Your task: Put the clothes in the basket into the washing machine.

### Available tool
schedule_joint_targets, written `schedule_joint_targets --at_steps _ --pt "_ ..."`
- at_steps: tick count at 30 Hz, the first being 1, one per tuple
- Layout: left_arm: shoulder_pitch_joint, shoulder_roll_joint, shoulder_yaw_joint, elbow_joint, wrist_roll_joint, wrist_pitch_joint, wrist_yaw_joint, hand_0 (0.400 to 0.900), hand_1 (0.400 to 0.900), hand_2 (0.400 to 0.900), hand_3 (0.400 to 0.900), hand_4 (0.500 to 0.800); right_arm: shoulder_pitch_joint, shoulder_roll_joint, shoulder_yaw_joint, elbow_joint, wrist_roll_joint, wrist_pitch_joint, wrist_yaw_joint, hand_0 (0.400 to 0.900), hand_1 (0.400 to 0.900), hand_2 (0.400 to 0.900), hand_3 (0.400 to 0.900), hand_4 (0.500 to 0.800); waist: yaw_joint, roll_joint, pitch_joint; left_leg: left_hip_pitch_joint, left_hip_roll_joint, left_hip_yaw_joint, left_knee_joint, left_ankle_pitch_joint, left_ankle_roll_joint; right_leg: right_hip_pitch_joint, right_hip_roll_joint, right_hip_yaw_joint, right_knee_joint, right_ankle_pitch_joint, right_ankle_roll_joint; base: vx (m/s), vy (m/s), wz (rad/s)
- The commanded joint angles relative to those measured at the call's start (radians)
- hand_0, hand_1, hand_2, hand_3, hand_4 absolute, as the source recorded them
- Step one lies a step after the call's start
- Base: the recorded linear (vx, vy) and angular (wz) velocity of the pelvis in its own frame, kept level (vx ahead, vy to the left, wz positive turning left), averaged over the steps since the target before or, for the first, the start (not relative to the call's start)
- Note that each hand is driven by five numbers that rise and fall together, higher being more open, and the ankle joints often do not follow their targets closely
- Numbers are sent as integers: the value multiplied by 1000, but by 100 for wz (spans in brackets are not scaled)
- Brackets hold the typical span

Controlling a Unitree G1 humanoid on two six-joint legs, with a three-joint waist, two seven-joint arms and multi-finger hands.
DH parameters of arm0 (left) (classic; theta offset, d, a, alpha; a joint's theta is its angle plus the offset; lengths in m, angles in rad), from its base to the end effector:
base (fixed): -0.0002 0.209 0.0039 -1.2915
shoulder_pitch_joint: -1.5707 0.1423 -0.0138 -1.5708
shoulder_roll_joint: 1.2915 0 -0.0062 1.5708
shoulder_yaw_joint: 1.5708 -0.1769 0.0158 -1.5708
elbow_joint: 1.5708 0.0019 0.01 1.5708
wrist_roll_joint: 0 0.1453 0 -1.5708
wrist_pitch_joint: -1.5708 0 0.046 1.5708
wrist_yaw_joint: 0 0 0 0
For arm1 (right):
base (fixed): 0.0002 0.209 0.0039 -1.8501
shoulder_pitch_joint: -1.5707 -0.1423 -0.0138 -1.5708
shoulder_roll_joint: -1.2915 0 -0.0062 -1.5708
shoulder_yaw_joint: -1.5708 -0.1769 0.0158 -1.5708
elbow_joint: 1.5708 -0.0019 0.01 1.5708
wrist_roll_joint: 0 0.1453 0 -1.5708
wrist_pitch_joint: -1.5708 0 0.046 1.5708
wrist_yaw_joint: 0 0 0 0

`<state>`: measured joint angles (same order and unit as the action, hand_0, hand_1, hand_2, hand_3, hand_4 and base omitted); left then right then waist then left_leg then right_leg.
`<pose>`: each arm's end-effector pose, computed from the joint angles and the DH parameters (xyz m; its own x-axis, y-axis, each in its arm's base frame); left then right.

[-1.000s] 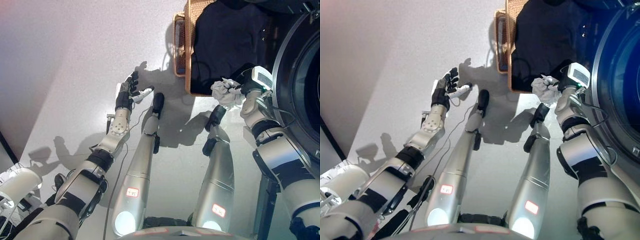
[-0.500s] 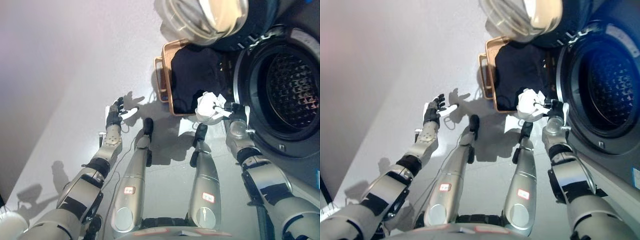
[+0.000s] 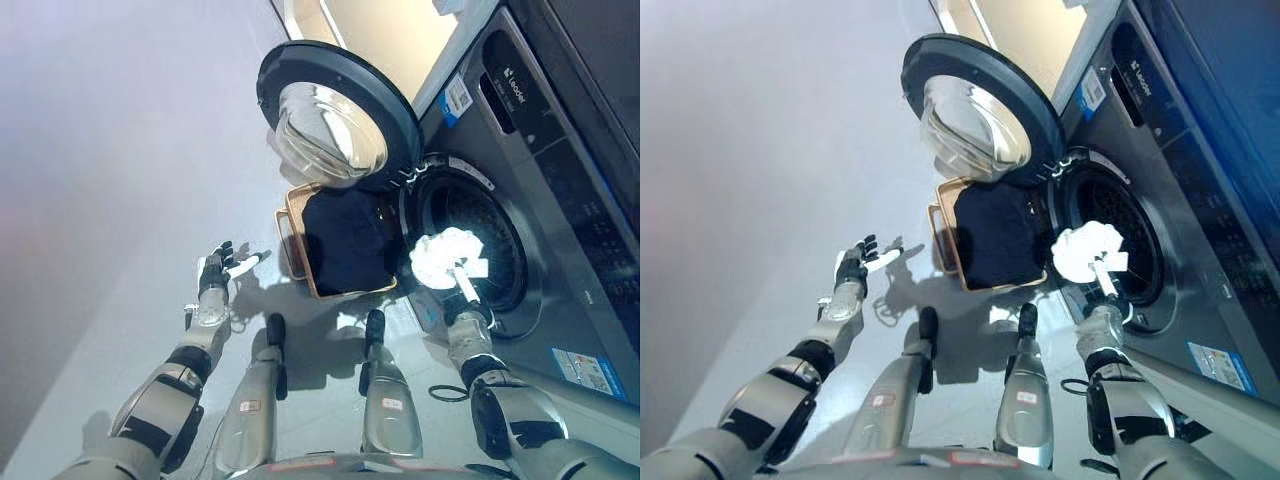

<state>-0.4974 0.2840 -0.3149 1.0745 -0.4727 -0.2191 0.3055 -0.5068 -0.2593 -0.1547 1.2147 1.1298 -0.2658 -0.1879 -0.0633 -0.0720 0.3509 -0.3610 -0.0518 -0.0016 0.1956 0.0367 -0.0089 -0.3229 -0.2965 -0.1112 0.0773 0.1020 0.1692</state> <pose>0.2648 0.1922 -0.0130 0.8833 0.3072 -0.3541 -0.2689 0.9508 0.1541 0.2490 -0.2389 -0.0221 0.6402 -0.5113 -0.5733 0.7670 0.3833 0.5146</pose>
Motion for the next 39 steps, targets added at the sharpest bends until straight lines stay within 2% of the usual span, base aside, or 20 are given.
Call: schedule_joint_targets --at_steps 1,8,12,16,17,18,19,29,39 --pt "23 -3 66 12 -27 -52 -4 900 900 900 900 800 -7 -118 -56 -56 116 -109 29 400 400 400 400 500 -3 55 -40 -7 33 -39 66 -97 -71 -19 -46 18 19 85 31 0 0 0" --pt "61 -10 60 -14 -55 -54 -34 900 900 900 900 800 -107 -263 -149 -24 193 -125 16 400 400 400 400 500 5 93 -49 -15 32 -38 48 -86 -75 -41 -44 28 29 70 31 12 -23 4" --pt "106 -15 47 -86 -70 -54 -51 900 900 900 900 800 -195 -342 -193 -33 277 -153 19 400 400 400 400 500 18 115 -56 -16 34 -34 22 -76 -78 -59 -40 38 27 68 33 9 -5 -4" --pt "120 -21 18 -129 -76 -51 -58 900 900 900 900 800 -236 -368 -202 -46 320 -181 16 400 400 400 400 500 21 127 -61 -20 34 -32 8 -68 -80 -69 -36 42 28 64 31 5 -1 -4" --pt "120 -23 12 -134 -78 -52 -58 900 900 900 900 800 -238 -369 -198 -42 318 -180 14 618 618 618 618 631 21 129 -62 -20 34 -32 6 -66 -80 -71 -35 44 28 63 31 4 0 -4" --pt "120 -25 9 -135 -76 -52 -58 900 900 900 900 800 -236 -371 -191 -34 310 -175 14 775 775 775 775 725 20 129 -63 -20 34 -32 3 -64 -81 -72 -34 45 28 63 30 5 -6 -4" --pt "118 -27 7 -130 -74 -51 -58 900 900 900 900 800 -232 -367 -179 -18 297 -166 11 900 900 900 900 800 20 128 -64 -20 35 -31 2 -63 -81 -72 -33 45 28 63 30 3 -10 -5" --pt "98 -38 10 -110 -60 -53 -52 900 900 900 900 800 -182 -302 -123 59 213 -95 24 900 900 900 900 800 12 117 -58 -25 35 -21 17 -69 -81 -71 -32 51 27 69 27 -1 -4 -1" --pt "96 -37 20 -97 -52 -55 -51 900 900 900 900 800 -150 -253 -100 44 190 -86 32 900 900 900 900 800 7 93 -69 -19 45 -17 32 -77 -81 -56 -25 53 25 68 24 1 -2 -3"
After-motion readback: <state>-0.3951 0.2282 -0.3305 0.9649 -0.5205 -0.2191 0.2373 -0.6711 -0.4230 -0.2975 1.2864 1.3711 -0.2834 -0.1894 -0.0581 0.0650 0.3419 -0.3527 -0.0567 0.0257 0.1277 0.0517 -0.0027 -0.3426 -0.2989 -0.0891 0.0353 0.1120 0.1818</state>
